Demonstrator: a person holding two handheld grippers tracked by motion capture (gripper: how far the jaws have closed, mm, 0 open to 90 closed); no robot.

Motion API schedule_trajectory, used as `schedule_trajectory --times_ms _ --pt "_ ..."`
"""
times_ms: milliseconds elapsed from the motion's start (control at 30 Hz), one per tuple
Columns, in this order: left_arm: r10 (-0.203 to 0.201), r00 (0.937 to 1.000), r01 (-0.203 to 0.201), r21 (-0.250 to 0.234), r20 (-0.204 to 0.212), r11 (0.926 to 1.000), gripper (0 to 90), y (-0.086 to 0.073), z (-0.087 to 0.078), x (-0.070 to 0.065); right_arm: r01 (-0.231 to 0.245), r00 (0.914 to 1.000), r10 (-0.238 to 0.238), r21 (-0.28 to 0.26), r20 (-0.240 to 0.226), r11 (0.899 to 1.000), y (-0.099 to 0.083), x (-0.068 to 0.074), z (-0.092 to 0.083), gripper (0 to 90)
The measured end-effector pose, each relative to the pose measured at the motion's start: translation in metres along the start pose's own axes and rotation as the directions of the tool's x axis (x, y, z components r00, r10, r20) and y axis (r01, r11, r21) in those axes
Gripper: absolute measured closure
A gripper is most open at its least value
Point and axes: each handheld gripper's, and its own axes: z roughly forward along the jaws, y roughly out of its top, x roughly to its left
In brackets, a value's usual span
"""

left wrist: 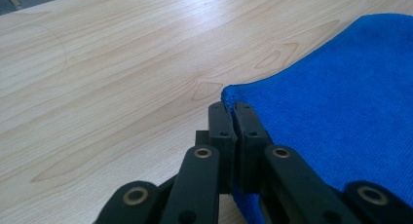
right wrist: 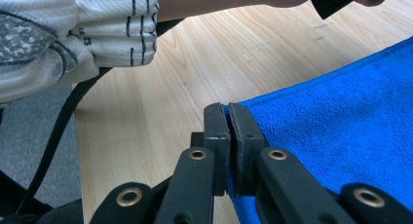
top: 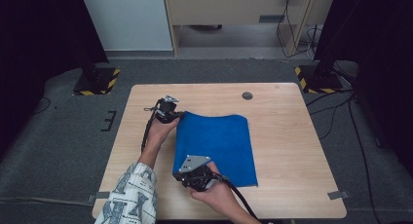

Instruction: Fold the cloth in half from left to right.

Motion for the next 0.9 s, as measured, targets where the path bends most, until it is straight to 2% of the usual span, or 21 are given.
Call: schedule_trajectory --times_ms 633,900 --pt "-0.021 0.9996 0.021 0.003 -0.019 0.9998 87.6 -0.011 -0.02 0.024 -0.004 1.0 0.004 -0.03 -0.002 1.0 0.017 0.016 0.02 87.4" --pt "-0.031 0.9994 0.031 0.0 -0.011 0.9995 87.5 -0.009 -0.016 0.02 -0.016 0.9999 0.016 -0.031 0.003 0.999 0.016 0.013 0.019 87.4"
